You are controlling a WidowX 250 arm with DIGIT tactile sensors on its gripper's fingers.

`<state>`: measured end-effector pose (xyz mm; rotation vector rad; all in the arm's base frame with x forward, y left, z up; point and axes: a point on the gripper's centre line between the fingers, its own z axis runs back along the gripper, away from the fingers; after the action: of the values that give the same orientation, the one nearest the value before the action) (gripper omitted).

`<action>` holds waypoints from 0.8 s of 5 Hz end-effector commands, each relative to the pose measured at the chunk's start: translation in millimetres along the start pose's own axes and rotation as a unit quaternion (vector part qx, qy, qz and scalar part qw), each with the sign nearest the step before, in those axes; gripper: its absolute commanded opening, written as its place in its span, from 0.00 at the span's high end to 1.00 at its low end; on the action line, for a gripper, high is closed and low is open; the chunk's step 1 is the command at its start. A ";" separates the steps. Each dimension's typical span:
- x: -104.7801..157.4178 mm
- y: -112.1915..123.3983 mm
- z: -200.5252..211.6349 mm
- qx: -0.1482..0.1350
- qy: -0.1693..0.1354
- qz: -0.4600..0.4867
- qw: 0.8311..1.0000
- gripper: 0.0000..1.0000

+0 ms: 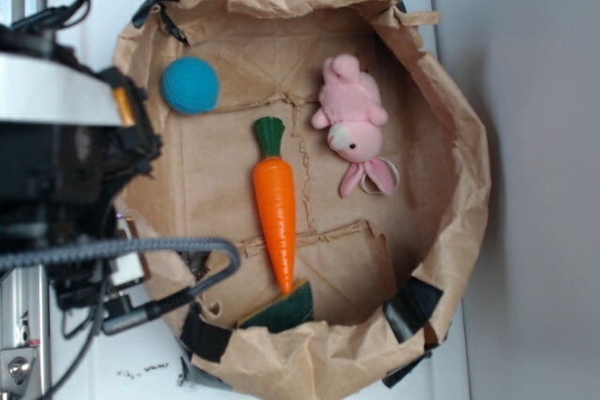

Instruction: Grab the pink bunny.

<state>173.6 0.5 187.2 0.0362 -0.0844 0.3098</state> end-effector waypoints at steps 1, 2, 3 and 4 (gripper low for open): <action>4.6 6.3 4.9 0.001 -0.010 0.009 1.000 0.00; 4.6 6.3 4.9 0.001 -0.010 0.009 1.000 0.00; 4.6 6.3 4.9 0.001 -0.010 0.009 1.000 0.00; 33.0 -10.9 -6.5 -0.030 -0.041 0.010 0.999 0.00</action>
<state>203.5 -6.9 169.5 -0.0106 -0.1204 0.3100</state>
